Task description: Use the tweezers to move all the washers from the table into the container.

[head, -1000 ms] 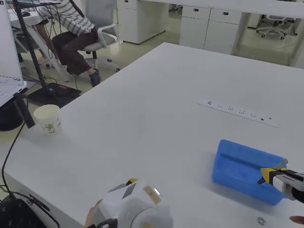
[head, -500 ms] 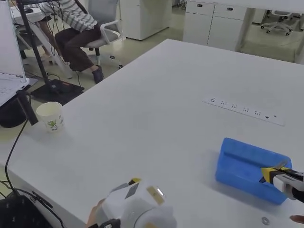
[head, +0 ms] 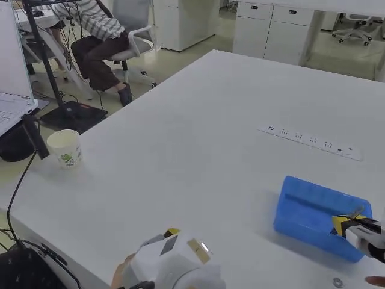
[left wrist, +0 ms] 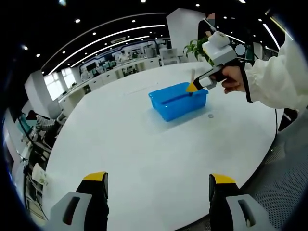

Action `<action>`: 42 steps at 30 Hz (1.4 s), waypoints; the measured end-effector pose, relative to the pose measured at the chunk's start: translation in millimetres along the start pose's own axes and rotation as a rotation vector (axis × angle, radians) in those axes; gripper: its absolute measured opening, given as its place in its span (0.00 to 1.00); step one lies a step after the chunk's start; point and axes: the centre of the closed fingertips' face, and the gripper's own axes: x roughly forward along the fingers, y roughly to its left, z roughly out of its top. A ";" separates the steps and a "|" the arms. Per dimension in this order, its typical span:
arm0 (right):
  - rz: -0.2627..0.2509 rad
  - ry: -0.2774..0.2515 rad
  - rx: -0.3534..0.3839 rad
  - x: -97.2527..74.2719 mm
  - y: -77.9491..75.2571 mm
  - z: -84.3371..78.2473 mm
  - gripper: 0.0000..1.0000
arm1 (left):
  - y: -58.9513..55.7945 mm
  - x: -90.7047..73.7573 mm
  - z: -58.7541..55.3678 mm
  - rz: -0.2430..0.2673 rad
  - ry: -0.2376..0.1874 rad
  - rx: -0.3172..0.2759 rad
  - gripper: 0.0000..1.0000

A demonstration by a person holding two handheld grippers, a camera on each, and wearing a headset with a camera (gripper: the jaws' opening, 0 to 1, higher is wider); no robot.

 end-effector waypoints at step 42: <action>-0.011 -0.145 0.087 -89.5 15.3 13.9 0.03 | 1.0 -2.4 6.6 0.011 -0.034 0.015 0.88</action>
